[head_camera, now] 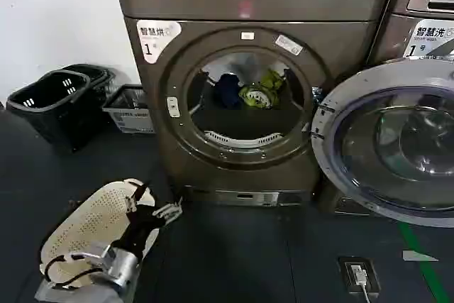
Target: Grasp the clothes from the dryer.
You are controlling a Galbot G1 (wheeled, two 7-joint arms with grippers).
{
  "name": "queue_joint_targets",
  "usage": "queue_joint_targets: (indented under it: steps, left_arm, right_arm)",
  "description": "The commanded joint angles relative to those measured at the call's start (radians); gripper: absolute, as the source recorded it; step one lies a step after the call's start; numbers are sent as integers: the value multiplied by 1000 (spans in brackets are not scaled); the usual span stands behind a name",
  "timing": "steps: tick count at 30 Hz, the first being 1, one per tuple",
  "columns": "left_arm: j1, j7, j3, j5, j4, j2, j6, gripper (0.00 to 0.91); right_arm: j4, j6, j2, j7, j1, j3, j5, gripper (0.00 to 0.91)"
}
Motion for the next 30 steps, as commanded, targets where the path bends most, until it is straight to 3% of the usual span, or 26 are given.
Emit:
queue_joint_targets:
  steps: [1, 30]
  left_arm:
    - [-1, 14, 4, 0, 3, 2, 5, 907]
    - [16, -32, 16, 90, 14, 2, -56, 907]
  right_arm:
    - [7, 16, 4, -6, -7, 10, 10, 907]
    - [-28, 38, 12, -1, 7, -1, -85, 907]
